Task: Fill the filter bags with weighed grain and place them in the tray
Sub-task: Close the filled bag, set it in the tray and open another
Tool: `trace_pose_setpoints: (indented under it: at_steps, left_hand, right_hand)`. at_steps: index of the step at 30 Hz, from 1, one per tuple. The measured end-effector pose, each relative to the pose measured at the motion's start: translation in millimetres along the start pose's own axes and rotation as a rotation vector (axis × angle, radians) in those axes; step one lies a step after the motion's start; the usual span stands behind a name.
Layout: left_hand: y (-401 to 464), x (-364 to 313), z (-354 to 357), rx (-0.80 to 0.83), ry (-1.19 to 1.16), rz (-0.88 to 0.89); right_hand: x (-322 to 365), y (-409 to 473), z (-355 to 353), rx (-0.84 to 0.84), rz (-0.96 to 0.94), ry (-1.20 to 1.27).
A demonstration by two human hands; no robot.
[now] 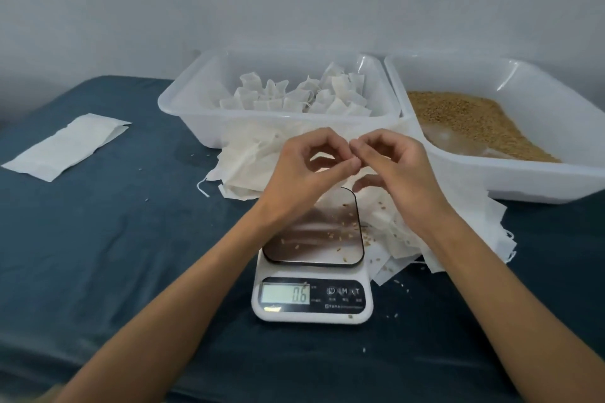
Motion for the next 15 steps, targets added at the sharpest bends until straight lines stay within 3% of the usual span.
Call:
trace_pose_setpoints:
  at_steps: [9, 15]
  left_hand:
    - [1.4, 11.7, -3.6, -0.056, -0.101, -0.126]
    - [1.6, 21.0, 1.3, 0.000, -0.213, -0.227]
  right_hand:
    - [5.8, 1.4, -1.4, -0.015, -0.020, 0.131]
    - [9.8, -1.3, 0.3, 0.007, -0.038, 0.148]
Point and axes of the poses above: each hand's wrist, its own y-axis towards the middle knuckle, its own z-axis out of the palm, x = y × z, the point moved 10 cm from there along y, towards the middle knuckle, and after that the axes turned 15 degrees about -x, right-handed, at the moved point
